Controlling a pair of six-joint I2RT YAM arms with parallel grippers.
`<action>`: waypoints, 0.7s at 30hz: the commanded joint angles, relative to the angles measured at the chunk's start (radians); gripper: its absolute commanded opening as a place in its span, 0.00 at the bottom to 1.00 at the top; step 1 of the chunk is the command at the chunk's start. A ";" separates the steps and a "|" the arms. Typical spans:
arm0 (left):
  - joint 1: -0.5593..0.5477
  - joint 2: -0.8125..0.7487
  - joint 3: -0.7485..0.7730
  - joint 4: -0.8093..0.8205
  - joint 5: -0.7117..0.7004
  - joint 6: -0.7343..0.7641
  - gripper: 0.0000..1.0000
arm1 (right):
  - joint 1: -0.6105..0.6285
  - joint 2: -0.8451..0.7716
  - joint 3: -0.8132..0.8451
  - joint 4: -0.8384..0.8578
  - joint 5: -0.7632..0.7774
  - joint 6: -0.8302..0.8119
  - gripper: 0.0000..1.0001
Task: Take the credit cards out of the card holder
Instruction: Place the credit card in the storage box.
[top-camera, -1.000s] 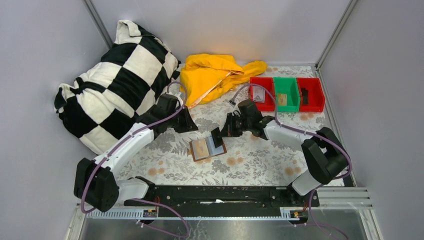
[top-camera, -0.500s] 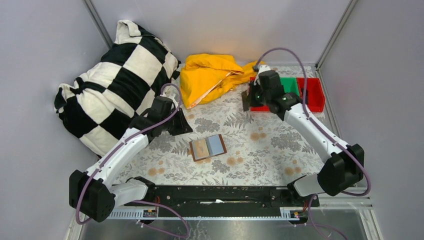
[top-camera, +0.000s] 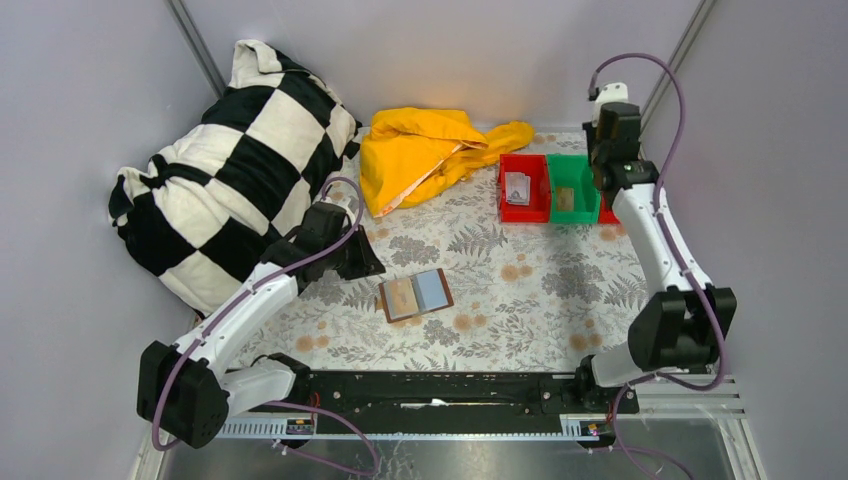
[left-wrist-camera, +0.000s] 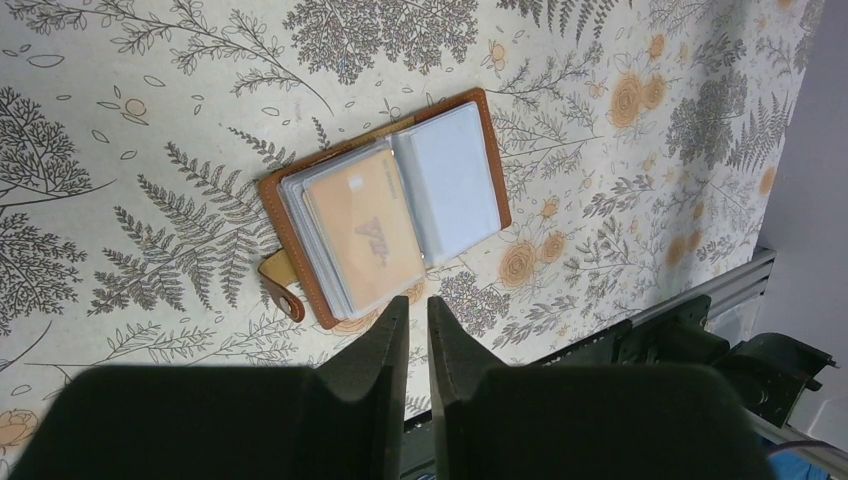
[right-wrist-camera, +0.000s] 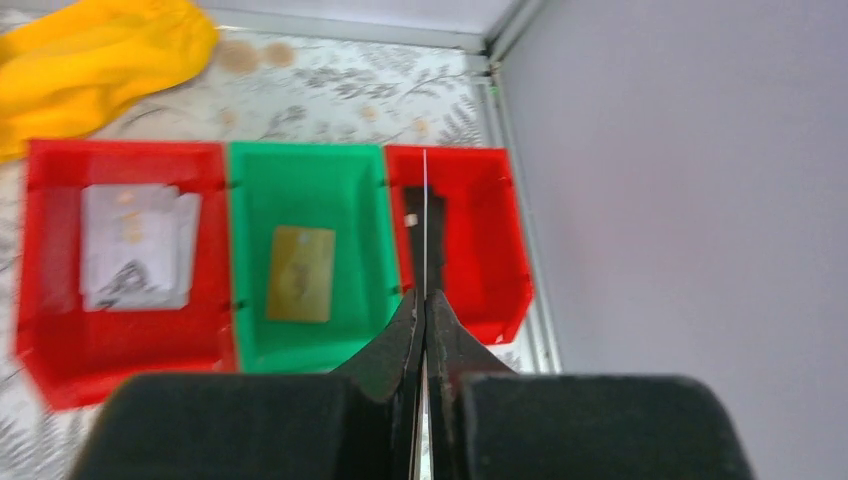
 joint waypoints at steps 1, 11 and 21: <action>0.005 -0.035 -0.013 0.046 0.017 -0.008 0.16 | -0.128 0.102 0.095 0.125 -0.022 -0.069 0.00; 0.010 -0.034 -0.007 0.058 0.032 -0.023 0.19 | -0.249 0.340 0.229 0.115 -0.108 -0.053 0.00; 0.010 -0.034 -0.035 0.098 0.077 -0.036 0.20 | -0.264 0.471 0.184 0.130 -0.145 -0.028 0.00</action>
